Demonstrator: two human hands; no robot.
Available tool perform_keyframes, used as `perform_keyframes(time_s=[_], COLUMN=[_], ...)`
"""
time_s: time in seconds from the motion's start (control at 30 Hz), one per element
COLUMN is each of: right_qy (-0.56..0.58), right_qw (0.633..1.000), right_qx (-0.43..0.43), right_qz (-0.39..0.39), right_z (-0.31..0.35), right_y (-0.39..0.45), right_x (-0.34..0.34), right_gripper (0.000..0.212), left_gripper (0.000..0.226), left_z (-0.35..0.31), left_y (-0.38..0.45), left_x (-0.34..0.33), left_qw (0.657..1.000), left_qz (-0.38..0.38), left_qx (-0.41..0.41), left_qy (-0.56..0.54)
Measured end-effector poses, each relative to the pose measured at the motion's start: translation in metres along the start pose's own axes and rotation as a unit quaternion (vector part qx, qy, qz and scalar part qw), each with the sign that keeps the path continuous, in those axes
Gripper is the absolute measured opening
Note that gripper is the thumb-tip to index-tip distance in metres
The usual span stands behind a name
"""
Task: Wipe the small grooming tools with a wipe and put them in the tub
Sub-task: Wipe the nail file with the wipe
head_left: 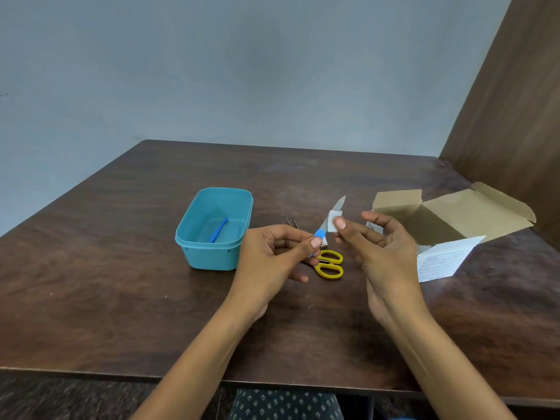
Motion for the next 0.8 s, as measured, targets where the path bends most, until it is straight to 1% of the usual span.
perform_keyframes(time_s=[0.2,0.33,0.5,0.63,0.8], right_qy=[-0.021,0.030,0.077,0.078,0.101], right_qw=[0.999,0.996,0.992,0.988,0.989], right_qx=[-0.038,-0.054,-0.072,-0.108,-0.087], right_qz=[0.028,0.058,0.075,0.080,0.072], right_z=[-0.009,-0.003,0.000,-0.008,0.010], right_y=[-0.001,0.000,0.001,0.001,0.004], right_x=[-0.006,-0.008,-0.008,-0.009,-0.004], right_gripper=[0.042,0.048,0.041,0.036,0.036], left_gripper=[0.006,0.007,0.008,0.010,0.011], left_z=[-0.001,0.000,0.004,0.004,0.006], left_y=[0.000,-0.002,-0.004,-0.004,-0.005], left_x=[-0.001,-0.004,-0.010,-0.008,-0.008], left_qw=[1.000,0.999,0.996,0.996,0.997], left_qz=[0.006,0.016,0.035,0.036,0.036], left_qx=[-0.002,0.020,0.053,0.054,0.055], left_qy=[0.000,-0.034,-0.070,-0.062,-0.048])
Point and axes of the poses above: each hand's wrist, its own y-axis towards the middle knuckle, its own x-axis out of the back of the hand, z = x × y, the point moved 10 cm from there along y, towards the middle knuckle, and after that the axes turned 15 degrees about -x, right-handed, at the moved point
